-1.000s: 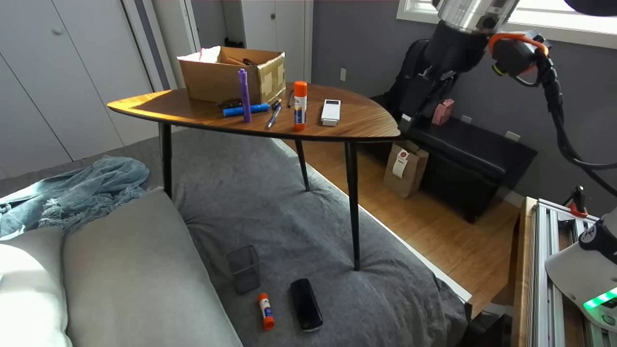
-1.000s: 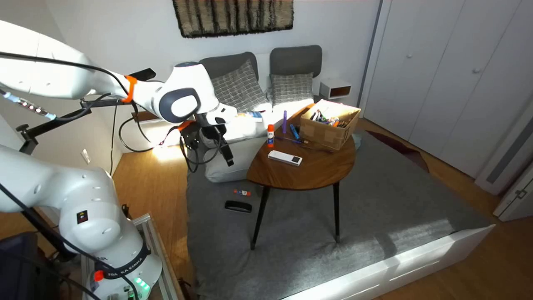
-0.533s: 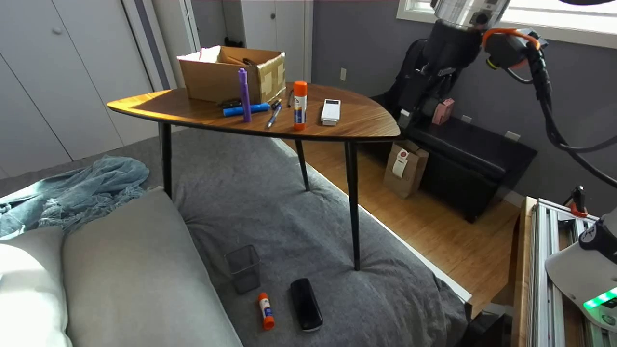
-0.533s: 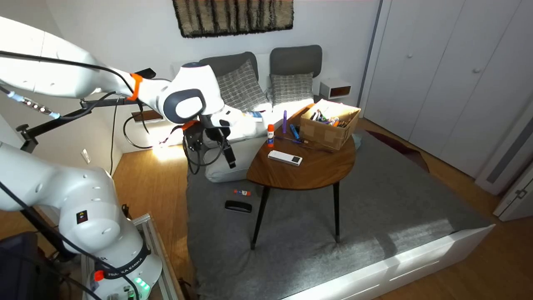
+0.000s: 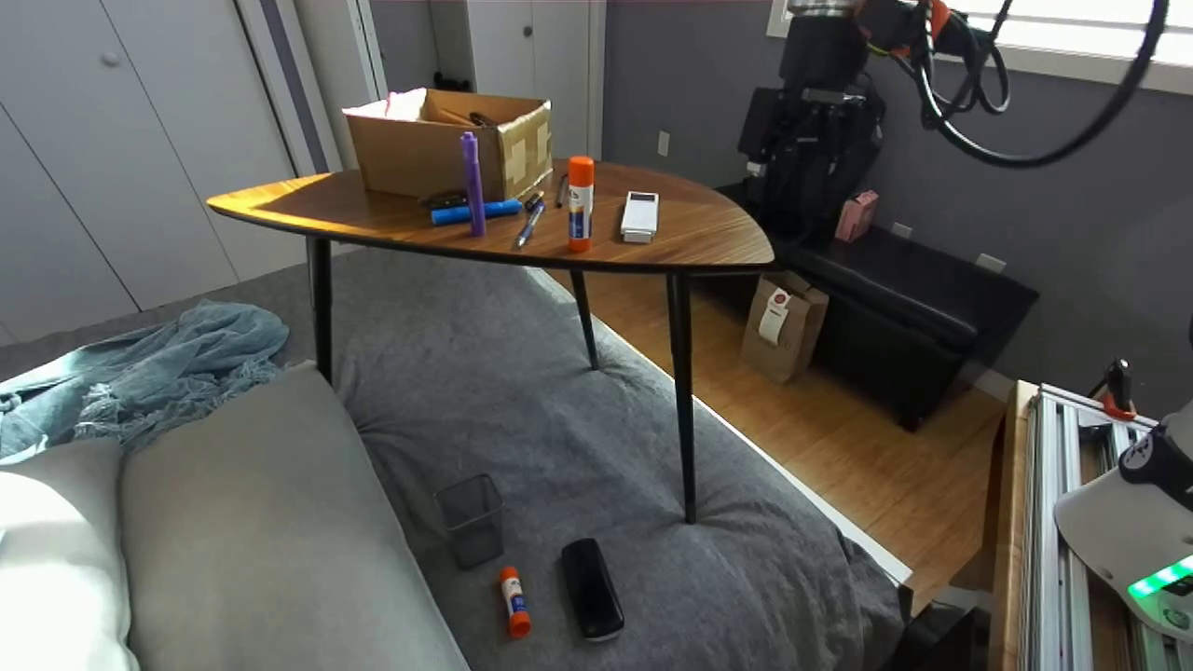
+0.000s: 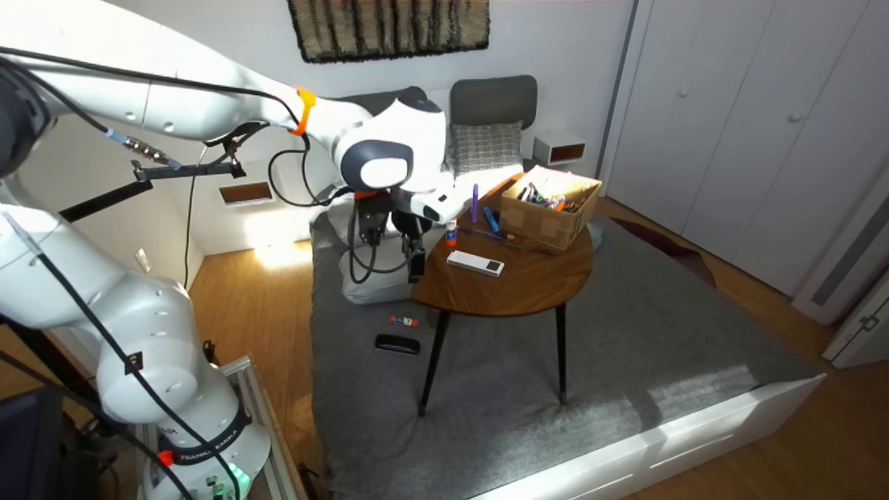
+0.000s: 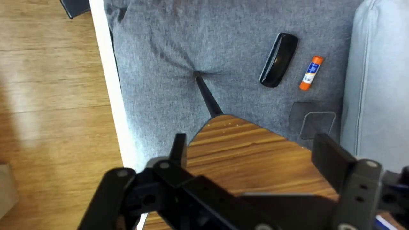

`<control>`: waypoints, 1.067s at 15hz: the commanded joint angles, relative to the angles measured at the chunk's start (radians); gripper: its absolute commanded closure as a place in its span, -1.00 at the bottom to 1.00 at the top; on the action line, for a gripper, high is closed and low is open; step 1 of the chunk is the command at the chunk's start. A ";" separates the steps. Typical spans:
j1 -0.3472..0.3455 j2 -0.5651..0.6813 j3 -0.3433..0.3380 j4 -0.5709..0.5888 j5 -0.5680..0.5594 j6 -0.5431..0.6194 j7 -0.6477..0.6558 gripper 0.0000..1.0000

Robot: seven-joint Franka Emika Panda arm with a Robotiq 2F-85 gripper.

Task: Press three buttons on the white remote

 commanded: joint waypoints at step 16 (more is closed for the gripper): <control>-0.022 0.313 -0.045 0.423 0.185 -0.302 0.097 -1.00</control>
